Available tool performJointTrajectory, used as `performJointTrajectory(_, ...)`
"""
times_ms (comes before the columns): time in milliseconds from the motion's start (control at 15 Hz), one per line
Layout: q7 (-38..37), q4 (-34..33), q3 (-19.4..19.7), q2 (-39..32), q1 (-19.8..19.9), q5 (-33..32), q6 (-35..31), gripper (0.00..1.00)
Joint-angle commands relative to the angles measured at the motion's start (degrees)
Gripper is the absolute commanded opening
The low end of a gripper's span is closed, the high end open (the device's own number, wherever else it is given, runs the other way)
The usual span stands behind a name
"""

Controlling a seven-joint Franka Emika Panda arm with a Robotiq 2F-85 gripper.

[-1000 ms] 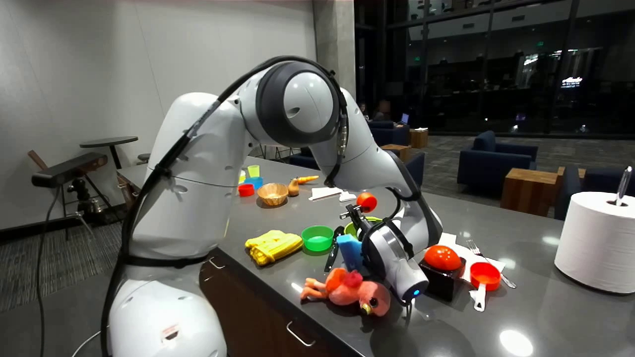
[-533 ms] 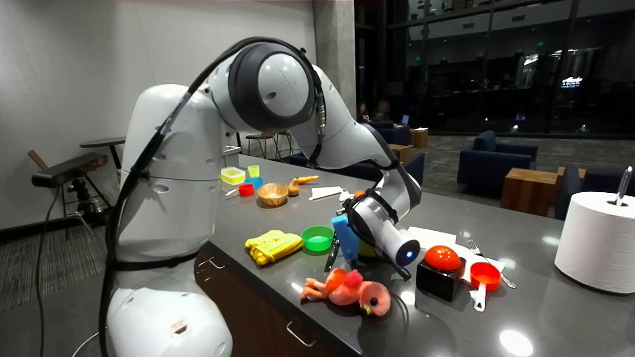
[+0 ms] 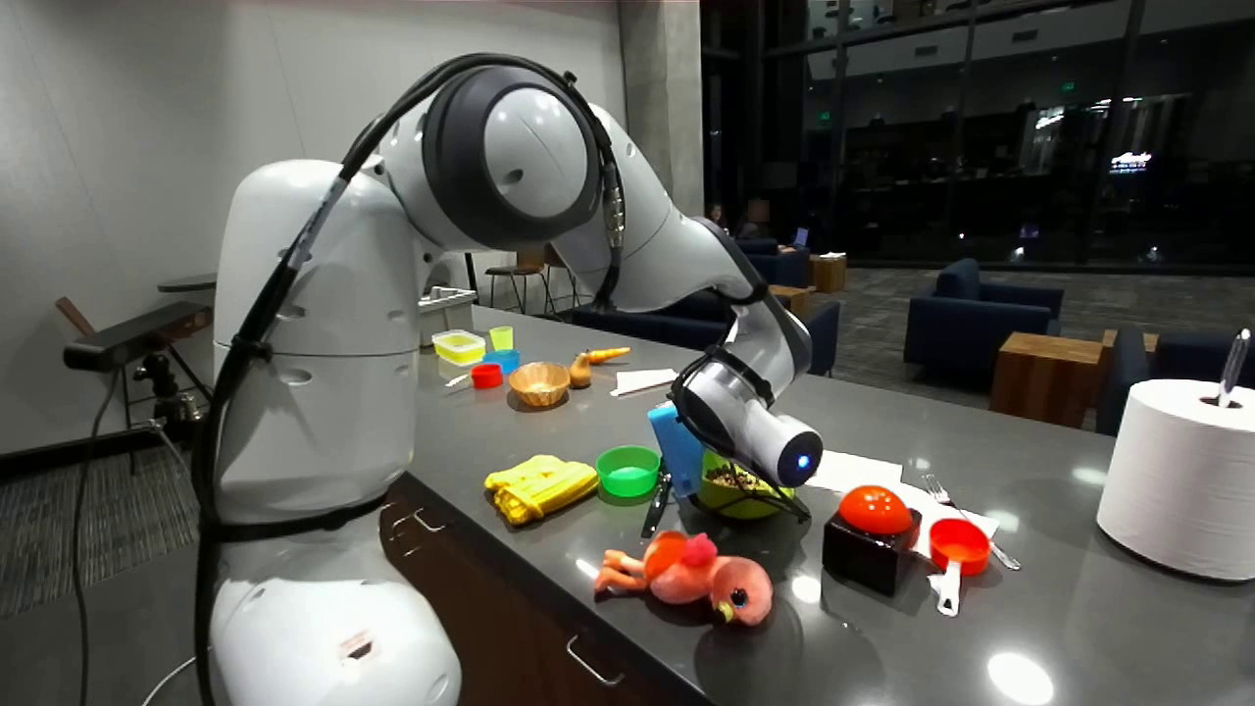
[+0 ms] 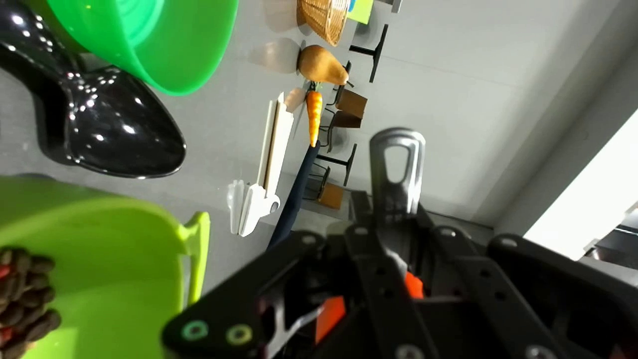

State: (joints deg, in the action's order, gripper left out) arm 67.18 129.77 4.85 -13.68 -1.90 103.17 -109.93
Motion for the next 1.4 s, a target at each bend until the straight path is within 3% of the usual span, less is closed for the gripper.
performJointTrajectory(0, -5.65, 0.63, -0.86, 3.9, -0.71, -3.79, -6.72, 0.05)
performJointTrajectory(267, -15.61, -0.39, -2.56, 6.02, -2.1, -10.97, -16.9, 0.05)
performJointTrajectory(600, -33.4, -2.04, -5.66, 7.56, -4.08, -26.0, -26.65, 0.05)
performJointTrajectory(1000, -61.13, -5.1, -8.15, 5.03, -7.34, -55.55, -31.67, 0.05)
performJointTrajectory(1067, -65.77, -6.1, -6.31, 4.8, -9.89, -60.63, -30.59, 0.05)
performJointTrajectory(1267, -79.12, -10.83, -6.2, 3.38, -12.69, -76.43, -26.79, 0.05)
performJointTrajectory(1333, -82.73, -12.76, -8.83, 2.78, -10.86, -81.21, -25.08, 0.05)
